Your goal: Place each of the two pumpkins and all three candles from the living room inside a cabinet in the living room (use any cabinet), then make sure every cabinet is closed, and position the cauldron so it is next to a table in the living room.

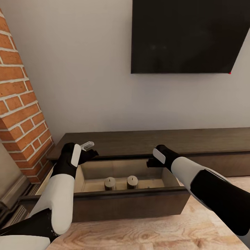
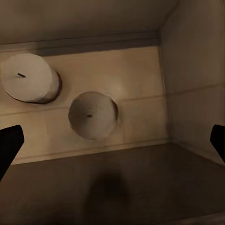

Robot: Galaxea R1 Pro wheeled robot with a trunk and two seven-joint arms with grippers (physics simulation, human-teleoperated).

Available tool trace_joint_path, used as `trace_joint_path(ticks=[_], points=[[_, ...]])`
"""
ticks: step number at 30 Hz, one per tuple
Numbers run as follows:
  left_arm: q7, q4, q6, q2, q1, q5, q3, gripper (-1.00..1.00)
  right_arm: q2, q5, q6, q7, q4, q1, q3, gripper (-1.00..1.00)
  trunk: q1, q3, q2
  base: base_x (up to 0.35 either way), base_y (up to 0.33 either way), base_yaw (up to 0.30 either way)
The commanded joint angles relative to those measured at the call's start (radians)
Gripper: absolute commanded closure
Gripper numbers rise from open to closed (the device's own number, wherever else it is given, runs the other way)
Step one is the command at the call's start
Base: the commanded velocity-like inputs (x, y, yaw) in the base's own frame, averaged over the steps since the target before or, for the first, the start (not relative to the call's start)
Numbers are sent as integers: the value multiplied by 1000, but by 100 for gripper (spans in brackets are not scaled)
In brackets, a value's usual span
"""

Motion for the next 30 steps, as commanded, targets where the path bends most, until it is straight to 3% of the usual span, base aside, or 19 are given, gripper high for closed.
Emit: trace_joint_path(ticks=[1, 25, 30], points=[[9, 2, 3, -1, -1, 10, 3, -100, -2, -11, 3, -8, -3, -1, 5, -100, 0, -1, 0, 0, 0, 0], [9, 62, 2, 1, 1, 10, 3, -100, 2, -12, 6, -9, -7, -1, 7, -100, 0, -1, 0, 0, 0, 0], [10, 112, 0, 1, 1, 9, 3, -100, 4, -11, 5, -9, -9, -1, 9, -100, 0, -1, 0, 0, 0, 0]])
